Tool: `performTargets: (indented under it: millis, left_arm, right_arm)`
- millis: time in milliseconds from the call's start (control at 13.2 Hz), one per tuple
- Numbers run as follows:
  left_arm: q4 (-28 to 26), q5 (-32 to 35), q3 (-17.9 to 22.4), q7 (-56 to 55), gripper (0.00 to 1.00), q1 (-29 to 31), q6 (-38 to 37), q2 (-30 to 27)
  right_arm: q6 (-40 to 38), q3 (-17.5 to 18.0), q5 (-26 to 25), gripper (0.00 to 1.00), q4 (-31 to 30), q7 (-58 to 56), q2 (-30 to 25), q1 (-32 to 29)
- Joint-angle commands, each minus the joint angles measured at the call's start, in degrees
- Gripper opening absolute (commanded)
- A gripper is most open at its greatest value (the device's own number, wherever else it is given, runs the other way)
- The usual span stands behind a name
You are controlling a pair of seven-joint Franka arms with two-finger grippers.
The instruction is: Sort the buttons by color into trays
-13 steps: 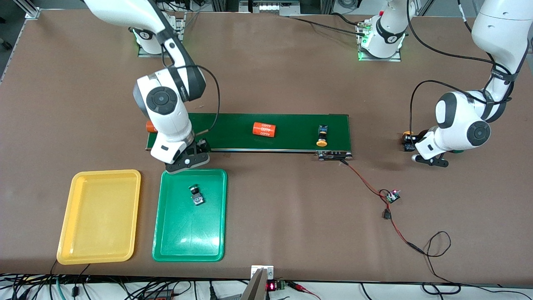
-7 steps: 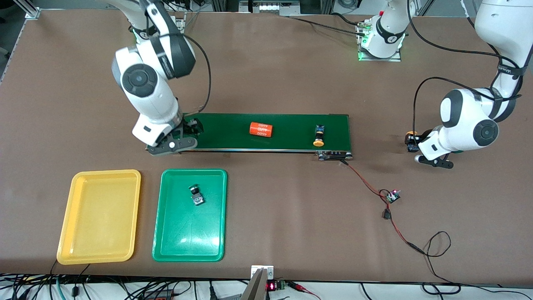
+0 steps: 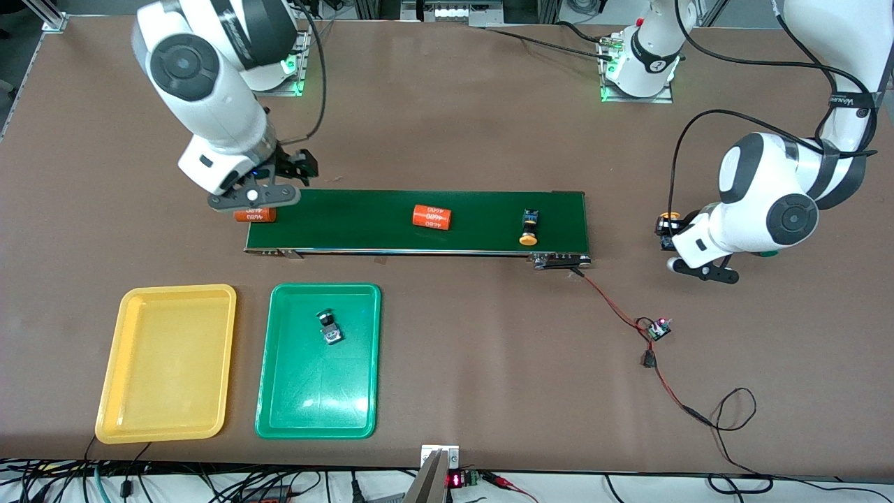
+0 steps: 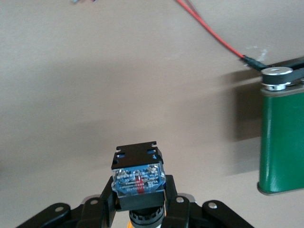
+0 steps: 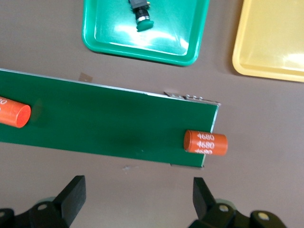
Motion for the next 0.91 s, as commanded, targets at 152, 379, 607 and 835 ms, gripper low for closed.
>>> performTargets:
  millis: [152,379,607,835]
  left_arm:
    - [1.20,1.27,-2.46,-0.15,0.00,0.28,-1.03,1.55]
    - [1.29,0.48,-4.04,-0.49,0.00,-0.16,-1.03,1.65]
    - [2.07,0.04,-4.49,-1.20,0.00,-1.99,-0.59,2.43]
    - [2.08,-0.14,-4.49,-3.48,0.00,-4.46,2.04,3.92]
  right_arm:
    - [-2.12,13.34,0.95,1.00,-3.40,-1.81,-5.43,-14.75]
    - [-2.22,13.46,0.87,1.00,-4.11,-2.51,-5.78,-15.38]
    - [-2.22,11.62,0.78,1.00,-3.58,-2.78,-5.87,-15.30]
    - [-2.21,7.05,1.04,1.00,-3.14,-6.55,-6.75,-14.95]
